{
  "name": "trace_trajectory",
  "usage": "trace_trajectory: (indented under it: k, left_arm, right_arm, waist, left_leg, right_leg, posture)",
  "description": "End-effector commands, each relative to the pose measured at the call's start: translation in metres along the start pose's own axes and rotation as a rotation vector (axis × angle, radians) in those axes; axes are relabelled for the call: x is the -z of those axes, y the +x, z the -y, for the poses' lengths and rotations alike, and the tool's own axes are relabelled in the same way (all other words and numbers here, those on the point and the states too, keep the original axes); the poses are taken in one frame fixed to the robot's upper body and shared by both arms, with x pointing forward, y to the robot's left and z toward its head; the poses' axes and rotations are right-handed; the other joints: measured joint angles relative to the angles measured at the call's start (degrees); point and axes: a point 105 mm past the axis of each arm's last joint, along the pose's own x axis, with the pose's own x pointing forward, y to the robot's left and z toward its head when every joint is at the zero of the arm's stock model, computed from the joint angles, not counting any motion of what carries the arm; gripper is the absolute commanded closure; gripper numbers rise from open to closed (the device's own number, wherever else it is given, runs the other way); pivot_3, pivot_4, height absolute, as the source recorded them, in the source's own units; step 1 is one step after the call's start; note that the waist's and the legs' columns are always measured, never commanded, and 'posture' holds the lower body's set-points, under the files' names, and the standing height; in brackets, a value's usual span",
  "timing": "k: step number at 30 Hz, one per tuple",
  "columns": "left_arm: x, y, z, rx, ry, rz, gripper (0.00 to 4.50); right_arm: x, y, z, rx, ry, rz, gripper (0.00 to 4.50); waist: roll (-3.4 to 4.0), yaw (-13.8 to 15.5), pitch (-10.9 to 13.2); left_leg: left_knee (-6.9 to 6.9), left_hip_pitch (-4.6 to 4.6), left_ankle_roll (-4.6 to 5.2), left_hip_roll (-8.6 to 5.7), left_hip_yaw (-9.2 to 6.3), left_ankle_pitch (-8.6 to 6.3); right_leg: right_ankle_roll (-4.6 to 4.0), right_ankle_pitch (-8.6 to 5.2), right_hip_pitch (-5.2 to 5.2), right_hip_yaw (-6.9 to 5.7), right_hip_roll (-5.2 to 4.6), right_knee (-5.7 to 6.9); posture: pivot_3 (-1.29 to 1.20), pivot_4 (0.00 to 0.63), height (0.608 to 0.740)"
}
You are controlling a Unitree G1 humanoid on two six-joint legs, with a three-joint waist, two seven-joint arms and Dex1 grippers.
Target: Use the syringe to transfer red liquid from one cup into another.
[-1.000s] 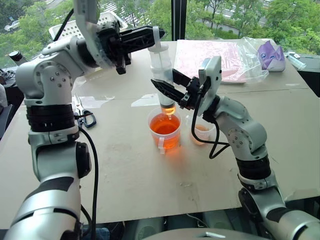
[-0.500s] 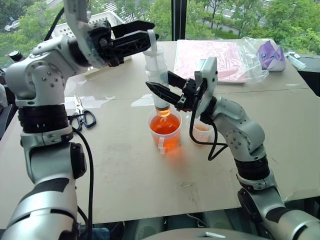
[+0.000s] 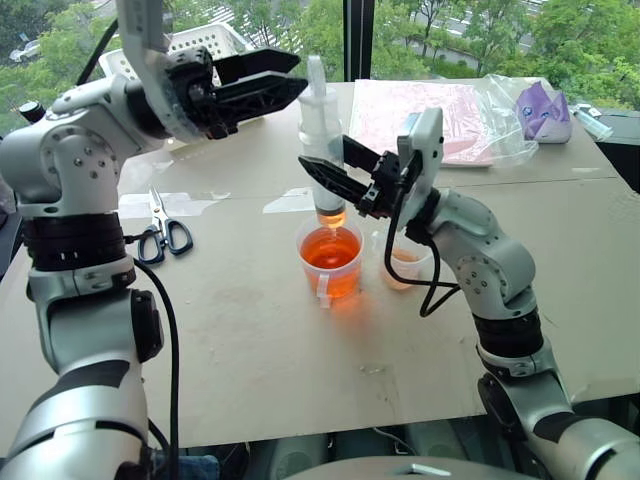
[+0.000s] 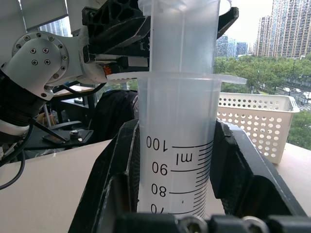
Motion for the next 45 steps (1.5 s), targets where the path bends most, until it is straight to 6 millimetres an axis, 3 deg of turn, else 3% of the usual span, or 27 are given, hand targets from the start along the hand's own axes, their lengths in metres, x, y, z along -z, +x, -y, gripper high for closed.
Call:
trace_trajectory:
  k: [1,7,15,23,32,39,45]
  left_arm:
    - [-0.018,-0.003,0.005,0.023,0.030,0.052,1.69]
    - [-0.034,-0.012,0.009,0.055,0.007,0.144,1.69]
    - [-0.045,-0.017,-0.003,-0.010,0.019,0.201,1.69]
    - [-0.040,-0.008,-0.003,0.012,0.007,0.204,1.69]
    - [-0.042,0.029,0.002,0.106,0.014,0.239,1.69]
    - [-0.036,0.070,0.010,0.198,0.039,0.220,1.69]
    - [-0.014,0.102,0.010,0.211,0.074,0.139,1.69]
  right_arm:
    - [-0.023,0.001,-0.006,-0.034,-0.044,0.081,2.96]
    - [-0.022,-0.002,-0.006,-0.032,-0.019,0.082,2.96]
    - [-0.023,-0.005,-0.003,-0.016,-0.001,0.085,2.96]
    - [-0.049,-0.020,0.001,-0.028,0.060,0.144,2.96]
    - [-0.066,-0.057,0.017,0.044,-0.001,0.091,2.96]
    - [-0.055,-0.088,0.042,0.171,-0.073,0.012,2.96]
    - [-0.039,-0.096,0.043,0.179,-0.120,-0.044,2.96]
  waist:
    - [0.00,0.0,0.0]
    - [0.00,-0.1,0.0]
    - [-0.01,0.0,0.0]
    - [-0.01,0.1,0.0]
    - [-0.02,0.3,0.0]
    - [-0.03,0.2,0.0]
    - [-0.04,0.4,0.0]
  left_leg:
    - [0.00,0.00,0.00,0.00,0.00,0.00]
    - [0.00,0.00,0.00,0.00,0.00,0.00]
    - [0.00,0.00,0.00,0.00,0.00,0.00]
    - [0.00,0.00,0.00,0.00,-0.01,0.00]
    - [0.00,-0.02,0.00,0.00,0.01,0.00]
    - [0.00,-0.04,0.01,0.00,0.07,0.00]
    - [-0.01,-0.05,0.01,0.00,0.12,0.00]
  right_leg:
    - [0.00,0.00,0.00,0.00,0.00,0.00]
    - [0.00,0.00,0.00,0.00,0.00,0.00]
    - [0.00,0.00,0.00,-0.01,0.00,0.00]
    - [0.00,0.00,0.01,-0.02,-0.03,0.00]
    - [0.00,0.00,0.02,-0.01,-0.04,-0.02]
    - [0.00,0.00,0.05,0.07,-0.02,-0.02]
    - [0.00,0.00,0.04,0.15,0.01,-0.04]
  posture:
    - [0.00,0.150,0.740]
    - [0.00,0.150,0.740]
    - [0.00,0.150,0.740]
    - [0.00,0.150,0.740]
    - [0.00,0.150,0.740]
    - [0.00,0.150,0.740]
    - [0.00,0.150,0.740]
